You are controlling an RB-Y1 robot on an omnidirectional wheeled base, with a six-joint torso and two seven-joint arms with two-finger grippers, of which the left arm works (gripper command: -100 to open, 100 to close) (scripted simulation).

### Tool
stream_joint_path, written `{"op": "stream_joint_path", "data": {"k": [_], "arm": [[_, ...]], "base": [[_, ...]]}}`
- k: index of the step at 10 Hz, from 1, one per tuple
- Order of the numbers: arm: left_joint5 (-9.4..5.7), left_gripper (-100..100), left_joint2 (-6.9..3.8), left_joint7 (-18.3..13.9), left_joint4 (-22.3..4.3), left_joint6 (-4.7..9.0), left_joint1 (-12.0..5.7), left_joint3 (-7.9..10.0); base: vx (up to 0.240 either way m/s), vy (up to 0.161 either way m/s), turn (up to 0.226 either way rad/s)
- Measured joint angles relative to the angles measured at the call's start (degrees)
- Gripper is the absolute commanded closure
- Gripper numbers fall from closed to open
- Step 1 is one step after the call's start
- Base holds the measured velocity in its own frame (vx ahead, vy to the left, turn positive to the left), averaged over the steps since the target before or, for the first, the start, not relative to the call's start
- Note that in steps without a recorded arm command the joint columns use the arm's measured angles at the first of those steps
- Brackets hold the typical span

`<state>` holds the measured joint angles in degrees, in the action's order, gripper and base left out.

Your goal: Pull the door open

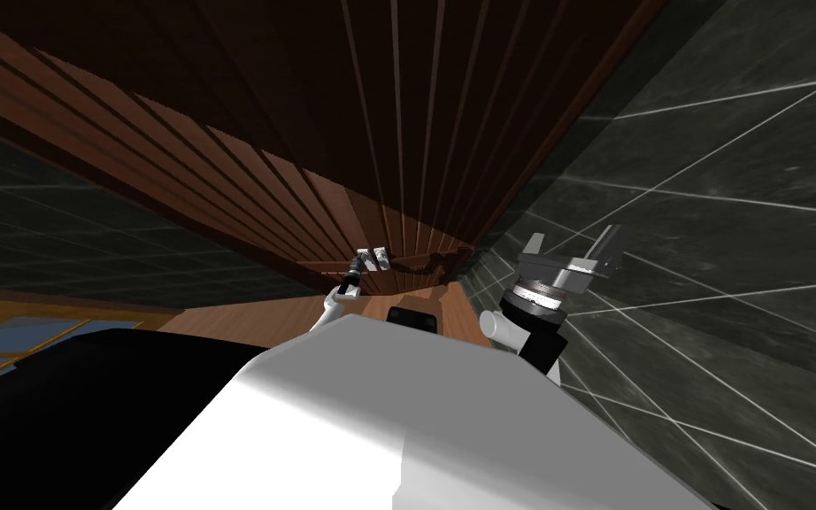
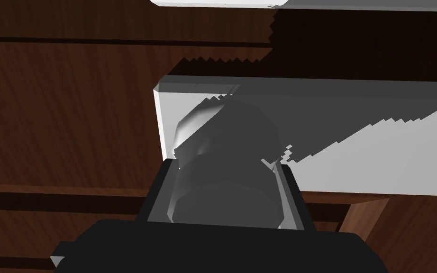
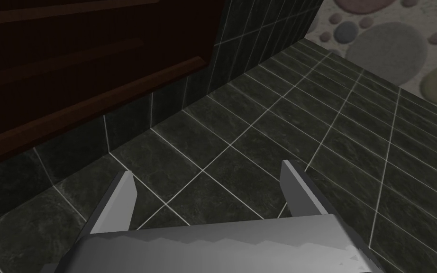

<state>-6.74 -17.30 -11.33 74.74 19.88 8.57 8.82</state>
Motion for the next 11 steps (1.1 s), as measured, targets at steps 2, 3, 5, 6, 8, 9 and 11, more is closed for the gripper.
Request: {"op": "stream_joint_path", "data": {"k": [2, 3, 5, 6, 8, 9, 11], "arm": [[0.01, 100, 0.03, 0.01, -0.01, -0.01, 0.03, -0.04], [-0.04, 100, -0.16, -0.02, 0.37, -0.22, 0.30, 0.13], [-0.06, 100, -0.40, 0.25, 0.38, -0.12, 1.91, 1.17], [-0.22, -100, -1.01, 0.01, 0.16, -0.19, 2.62, 1.55], [-0.20, -100, -1.17, -0.60, 1.46, 0.09, 3.26, 0.28], [-0.18, -100, -1.23, -0.94, 2.47, 0.10, 3.60, -0.50], [-0.07, -100, -1.10, -1.47, 3.96, 0.29, 4.09, -2.01]], "base": [[-0.057, 0.025, 0.025], [-0.181, 0.088, 0.123], [-0.206, 0.085, 0.098], [-0.209, 0.006, -0.063], [-0.174, -0.076, -0.096], [-0.203, -0.071, -0.059], [-0.193, -0.089, -0.070]]}}
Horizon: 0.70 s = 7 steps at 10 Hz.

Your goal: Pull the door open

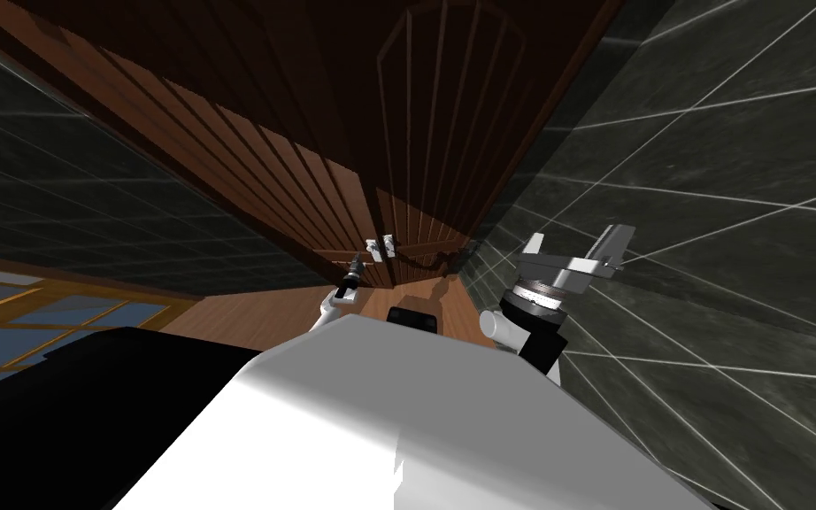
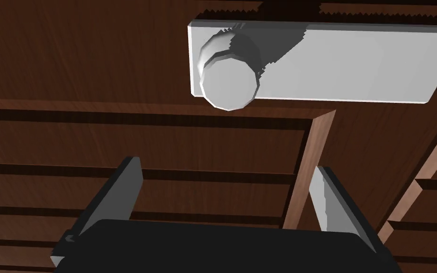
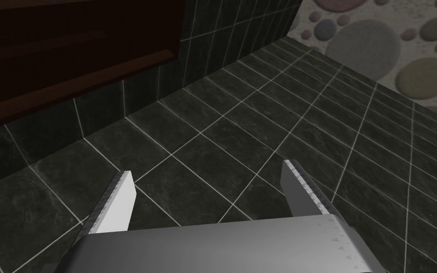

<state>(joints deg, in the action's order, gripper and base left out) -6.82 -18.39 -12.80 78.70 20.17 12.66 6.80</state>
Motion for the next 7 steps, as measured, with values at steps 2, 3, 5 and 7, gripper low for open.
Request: {"op": "stream_joint_path", "data": {"k": [2, 3, 5, 7], "arm": [[-0.01, -100, -0.14, -0.42, 0.62, 0.20, 0.12, -0.73], [-0.07, -100, -0.17, -0.23, 0.12, 0.18, 0.47, 0.04], [-0.15, -100, -0.40, 0.06, -1.60, 0.33, 0.02, 1.16], [-0.04, -100, -0.04, 0.50, -2.56, 0.40, -0.83, 1.54]], "base": [[-0.019, 0.039, 0.069], [0.126, 0.162, 0.076], [0.151, 0.117, -0.004], [0.226, 0.018, -0.090]]}}
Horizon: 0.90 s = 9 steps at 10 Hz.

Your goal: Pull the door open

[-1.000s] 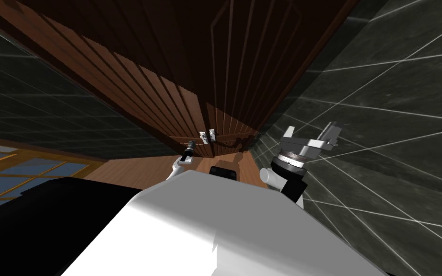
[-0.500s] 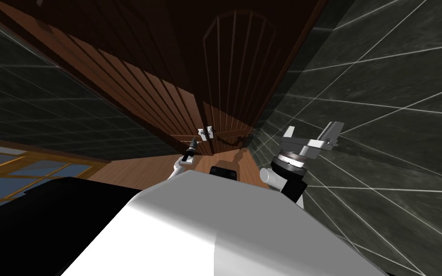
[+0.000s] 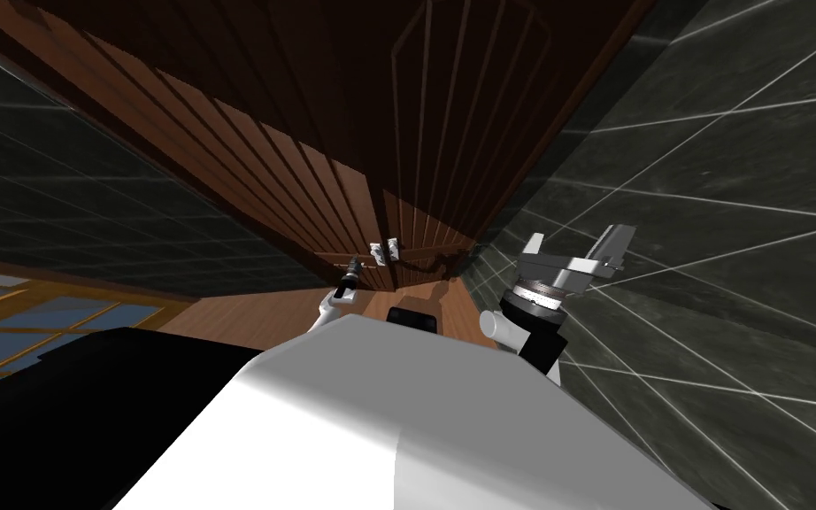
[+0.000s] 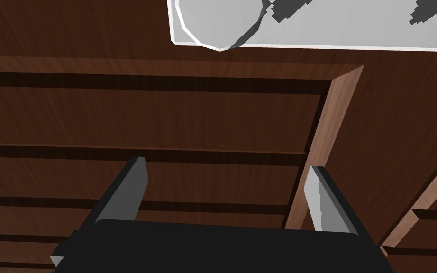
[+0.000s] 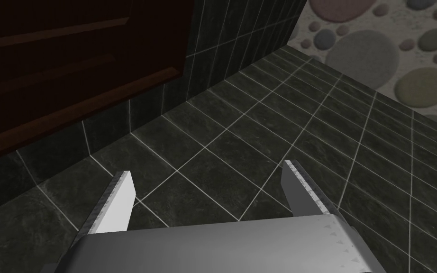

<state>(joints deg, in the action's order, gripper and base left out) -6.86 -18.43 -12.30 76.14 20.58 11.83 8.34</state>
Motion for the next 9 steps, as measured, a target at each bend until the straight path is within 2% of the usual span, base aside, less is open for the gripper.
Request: {"op": "stream_joint_path", "data": {"k": [3, 4, 9], "arm": [[0.19, -100, 0.63, 0.13, 0.34, 0.09, -1.42, -0.88], [0.20, 100, 0.65, 0.12, 0.26, 0.20, -1.53, -0.94], [0.26, 100, 0.78, 0.16, 0.31, 0.03, -1.45, -1.18]], "base": [[0.164, -0.089, -0.080], [-0.008, 0.007, 0.015], [-0.017, 0.009, -0.010]]}}
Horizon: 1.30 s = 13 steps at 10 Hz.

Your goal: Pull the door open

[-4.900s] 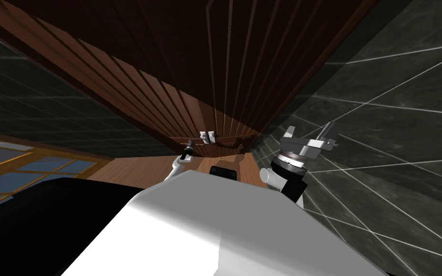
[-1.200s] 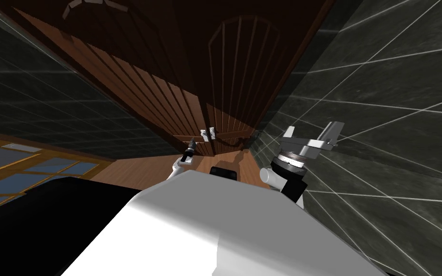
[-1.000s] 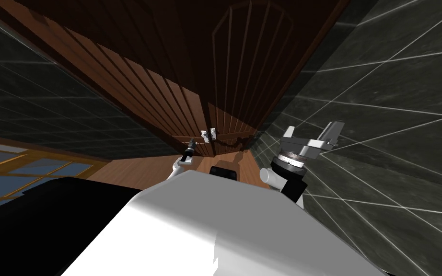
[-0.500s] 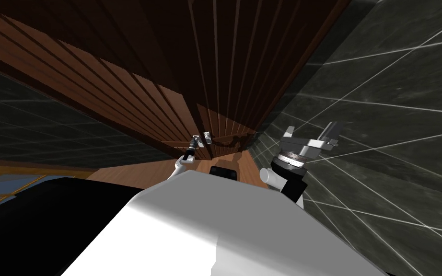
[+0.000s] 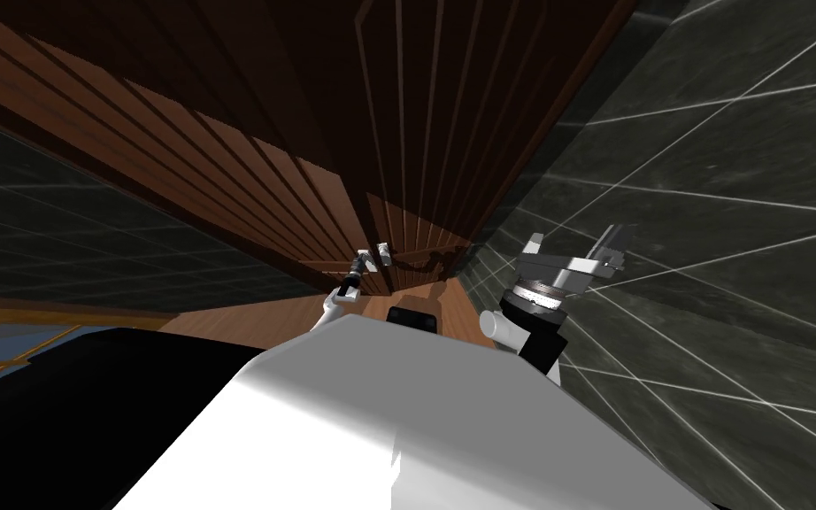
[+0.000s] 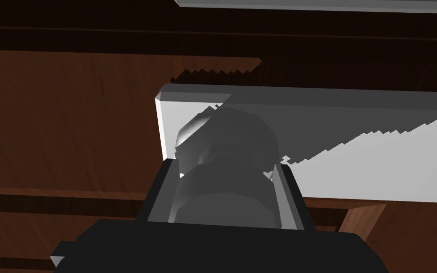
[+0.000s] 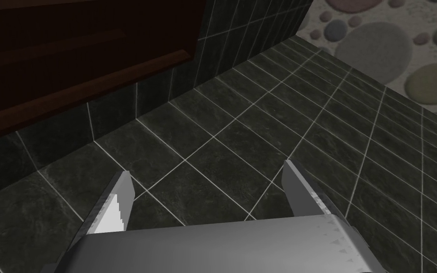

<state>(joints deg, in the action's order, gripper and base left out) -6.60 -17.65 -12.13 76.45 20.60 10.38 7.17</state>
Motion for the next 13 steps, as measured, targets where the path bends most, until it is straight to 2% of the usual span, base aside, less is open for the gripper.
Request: {"op": "stream_joint_path", "data": {"k": [2, 4, 5, 6, 7, 11, 12, 13], "arm": [[0.01, 100, -0.14, -0.06, -0.03, 0.43, 0.30, -0.02], [-0.04, 100, -0.81, -0.42, -0.62, 0.88, 0.34, -0.15], [-0.08, 100, -1.02, -0.61, -0.77, 0.86, 0.83, -0.26], [-0.13, 100, -1.30, -0.83, 0.32, 0.33, 2.00, -0.32], [-0.16, 100, -1.88, -1.24, 0.72, 0.38, 2.63, -0.70], [-0.13, 100, -4.49, -3.59, 2.44, 2.08, 4.22, -3.59], [-0.02, 100, -4.71, -3.92, 2.99, 1.91, 4.31, -4.40], [0.00, 100, -5.20, -4.38, 3.20, 2.43, 4.58, -5.13]], "base": [[-0.171, 0.070, 0.017], [-0.184, 0.028, -0.002], [-0.143, 0.031, -0.004], [-0.188, 0.069, -0.092], [-0.220, 0.093, -0.120], [-0.197, 0.094, -0.168], [-0.098, 0.077, -0.135], [-0.042, 0.042, -0.023]]}}
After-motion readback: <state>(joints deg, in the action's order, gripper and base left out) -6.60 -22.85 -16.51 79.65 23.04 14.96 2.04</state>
